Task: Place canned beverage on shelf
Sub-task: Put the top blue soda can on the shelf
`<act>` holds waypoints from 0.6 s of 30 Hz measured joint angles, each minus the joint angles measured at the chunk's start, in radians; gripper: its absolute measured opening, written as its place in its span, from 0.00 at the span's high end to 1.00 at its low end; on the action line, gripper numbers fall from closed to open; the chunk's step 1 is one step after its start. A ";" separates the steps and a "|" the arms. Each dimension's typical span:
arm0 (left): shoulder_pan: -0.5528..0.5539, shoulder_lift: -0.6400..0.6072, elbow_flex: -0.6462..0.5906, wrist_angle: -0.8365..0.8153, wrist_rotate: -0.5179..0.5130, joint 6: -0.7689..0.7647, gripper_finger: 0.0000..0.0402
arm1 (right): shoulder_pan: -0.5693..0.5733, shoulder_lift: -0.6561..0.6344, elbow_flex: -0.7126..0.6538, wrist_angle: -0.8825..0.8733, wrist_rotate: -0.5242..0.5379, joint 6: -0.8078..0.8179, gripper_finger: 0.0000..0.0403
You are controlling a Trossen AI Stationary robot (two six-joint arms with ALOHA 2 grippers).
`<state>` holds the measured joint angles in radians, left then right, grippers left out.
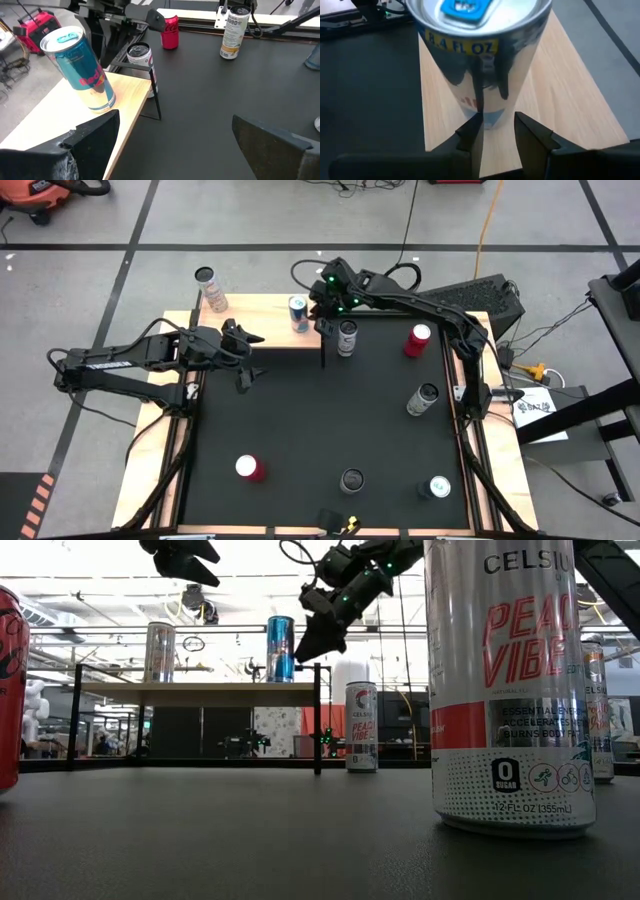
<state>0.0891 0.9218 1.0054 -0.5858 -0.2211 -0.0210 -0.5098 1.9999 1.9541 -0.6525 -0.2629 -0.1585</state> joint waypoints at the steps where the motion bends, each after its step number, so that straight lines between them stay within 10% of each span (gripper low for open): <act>1: 0.000 0.000 0.000 0.000 0.000 0.007 0.03 | 0.000 0.000 0.000 0.007 0.000 0.000 0.77; 18: 0.000 0.000 0.000 0.000 0.000 0.003 0.03 | 0.002 0.000 0.000 0.059 -0.004 0.056 0.77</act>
<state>0.0895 0.9216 1.0054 -0.5858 -0.2211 -0.0180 -0.5083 1.9995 1.9541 -0.5933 -0.2672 -0.1026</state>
